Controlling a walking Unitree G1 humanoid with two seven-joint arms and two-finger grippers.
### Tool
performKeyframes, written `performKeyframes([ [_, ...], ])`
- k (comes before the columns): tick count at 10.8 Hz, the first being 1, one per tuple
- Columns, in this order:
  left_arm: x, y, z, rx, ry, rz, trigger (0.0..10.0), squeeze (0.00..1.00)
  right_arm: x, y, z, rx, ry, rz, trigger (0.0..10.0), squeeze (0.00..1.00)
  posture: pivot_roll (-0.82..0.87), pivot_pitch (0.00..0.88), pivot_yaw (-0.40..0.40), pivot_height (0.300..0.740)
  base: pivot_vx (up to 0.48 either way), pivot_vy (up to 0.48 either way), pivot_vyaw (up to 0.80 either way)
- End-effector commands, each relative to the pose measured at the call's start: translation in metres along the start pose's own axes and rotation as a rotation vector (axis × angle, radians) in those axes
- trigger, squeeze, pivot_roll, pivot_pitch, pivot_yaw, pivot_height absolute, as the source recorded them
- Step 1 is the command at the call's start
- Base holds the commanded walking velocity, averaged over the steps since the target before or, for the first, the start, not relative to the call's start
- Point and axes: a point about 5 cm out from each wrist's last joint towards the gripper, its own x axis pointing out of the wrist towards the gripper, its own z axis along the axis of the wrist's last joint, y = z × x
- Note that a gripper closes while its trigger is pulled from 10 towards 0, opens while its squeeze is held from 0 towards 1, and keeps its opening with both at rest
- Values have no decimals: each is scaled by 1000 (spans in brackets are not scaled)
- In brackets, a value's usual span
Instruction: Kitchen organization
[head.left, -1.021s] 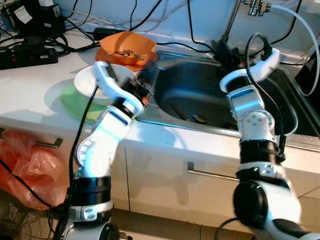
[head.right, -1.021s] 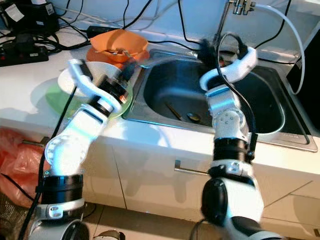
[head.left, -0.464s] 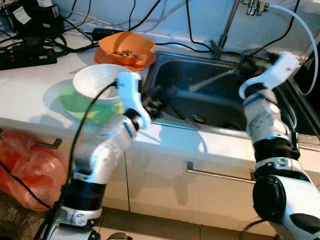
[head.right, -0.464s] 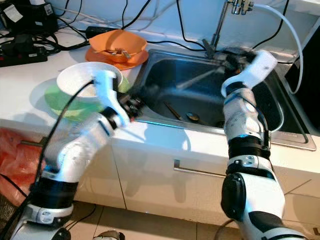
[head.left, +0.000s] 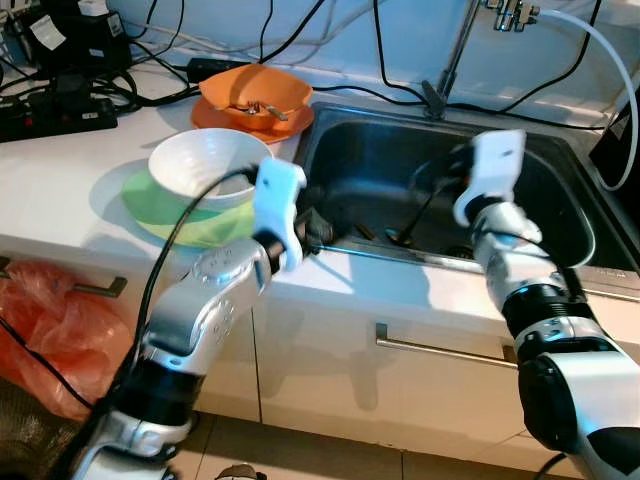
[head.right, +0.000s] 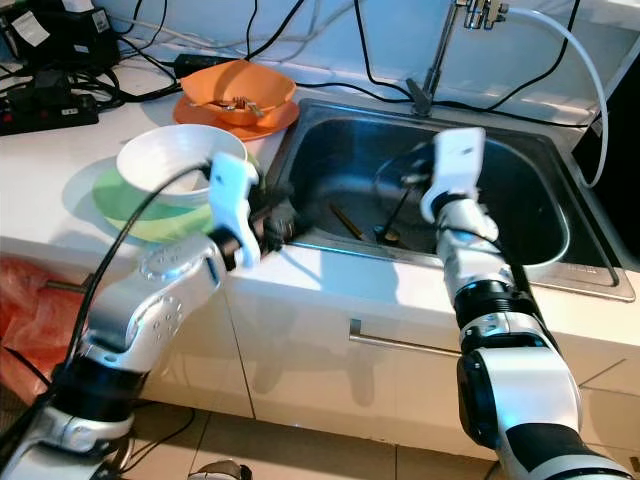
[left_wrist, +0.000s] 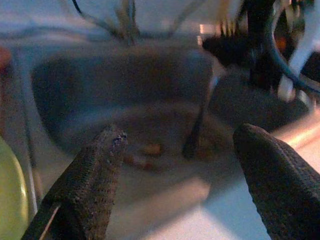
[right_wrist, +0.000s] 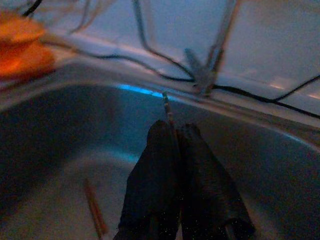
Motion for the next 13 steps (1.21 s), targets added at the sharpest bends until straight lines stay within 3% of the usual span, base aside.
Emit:
performKeyframes([
  [1, 0, -6, -4, 23, 35, -34, 10000, 1000, 2, 1, 3, -24, -4, 33, 0, 0, 149, 30, -39, 740, 0, 0, 0],
  [4, -4, -2, -7, 55, 77, -44, 10000, 1000, 3, 16, -1, -70, 18, 129, 0, 0, 160, 30, -33, 740, 0, 0, 0],
  [5, -5, 0, -7, 68, 84, -36, 10000, 1000, 4, 23, -3, -65, 38, 174, 4667, 0, 165, 31, -32, 740, 0, 0, 0],
  [6, -6, 0, -7, 77, 89, -33, 10000, 1000, 4, 29, -5, -59, 54, 218, 10000, 0, 165, 31, -32, 740, 0, 0, 0],
  [7, -6, 1, -7, 82, 91, -33, 10000, 600, 4, 33, -7, -46, 62, 237, 10000, 1000, 165, 33, -36, 740, 0, 0, 0],
  [8, -6, 1, -7, 87, 90, -34, 10000, 310, 3, 36, -8, -35, 65, 253, 10000, 1000, 165, 33, -36, 740, 0, 0, 0],
  [10, -7, 2, -7, 84, 92, -6, 10000, 349, 3, 36, -8, -51, 59, 243, 10000, 1000, 163, 38, -38, 740, 0, 0, 0],
  [13, -7, 6, -2, 86, 70, 27, 10000, 275, 4, 38, -5, -47, 45, 253, 10000, 1000, 160, 36, -38, 740, 0, 0, 0],
])
